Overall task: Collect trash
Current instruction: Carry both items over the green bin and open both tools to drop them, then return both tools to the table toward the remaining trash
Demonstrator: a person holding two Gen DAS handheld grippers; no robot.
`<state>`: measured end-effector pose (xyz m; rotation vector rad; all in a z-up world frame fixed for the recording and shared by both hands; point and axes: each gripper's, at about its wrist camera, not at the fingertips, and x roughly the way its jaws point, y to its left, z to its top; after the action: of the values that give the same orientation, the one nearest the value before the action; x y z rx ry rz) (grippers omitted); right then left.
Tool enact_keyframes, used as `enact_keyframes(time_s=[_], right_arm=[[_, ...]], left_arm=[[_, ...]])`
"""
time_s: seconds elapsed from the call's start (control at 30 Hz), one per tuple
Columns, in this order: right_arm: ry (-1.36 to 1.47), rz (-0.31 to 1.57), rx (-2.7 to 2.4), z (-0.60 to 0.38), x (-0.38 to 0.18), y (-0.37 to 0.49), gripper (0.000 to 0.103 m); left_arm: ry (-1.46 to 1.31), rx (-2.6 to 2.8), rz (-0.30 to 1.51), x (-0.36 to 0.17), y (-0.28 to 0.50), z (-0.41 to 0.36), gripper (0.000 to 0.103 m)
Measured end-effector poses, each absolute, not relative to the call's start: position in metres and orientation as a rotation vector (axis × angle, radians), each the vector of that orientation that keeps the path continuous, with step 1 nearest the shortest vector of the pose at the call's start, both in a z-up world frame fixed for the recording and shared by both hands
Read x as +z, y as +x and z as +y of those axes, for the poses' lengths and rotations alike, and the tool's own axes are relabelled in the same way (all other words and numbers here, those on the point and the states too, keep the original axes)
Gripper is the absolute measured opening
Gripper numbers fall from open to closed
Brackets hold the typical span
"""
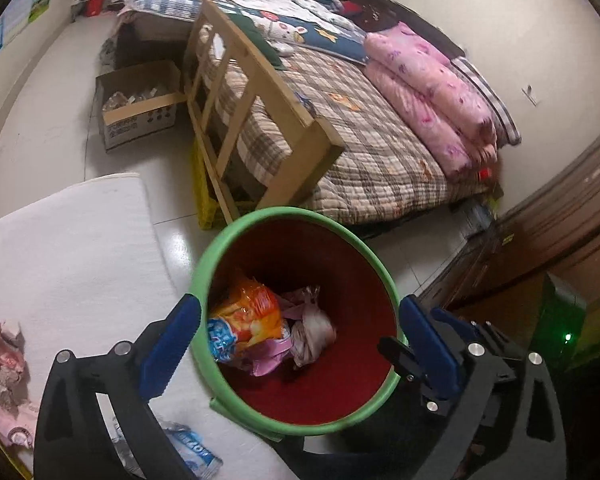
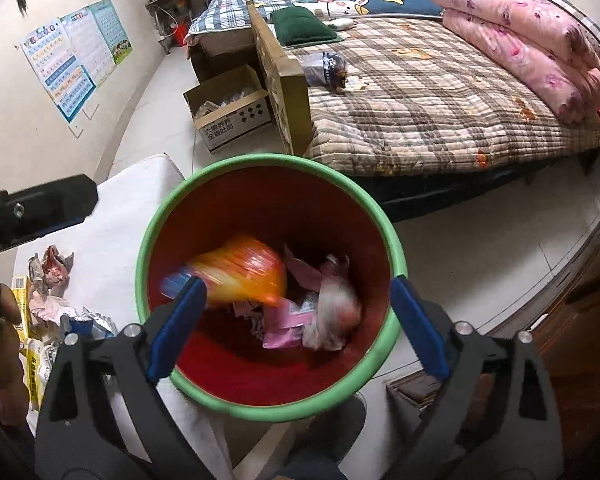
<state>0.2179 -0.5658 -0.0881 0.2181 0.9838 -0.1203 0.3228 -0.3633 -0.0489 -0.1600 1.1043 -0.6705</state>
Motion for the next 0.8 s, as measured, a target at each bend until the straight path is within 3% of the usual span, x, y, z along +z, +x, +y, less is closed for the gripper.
enact_keyframes(time_s=[0.2,0.8], right_arm=[[0.201,0.956,-0.116,-0.549,-0.069,0.213,0.098],[0.143,0.904,-0.006,-0.438,-0.026,0.181,0.098]], left_arm=[[-0.179,-0.594,1.062,-0.031,0.318,-0.330,0.095],[-0.173,-0.351,0.987,0.003,0.242,-0.156,0.095]])
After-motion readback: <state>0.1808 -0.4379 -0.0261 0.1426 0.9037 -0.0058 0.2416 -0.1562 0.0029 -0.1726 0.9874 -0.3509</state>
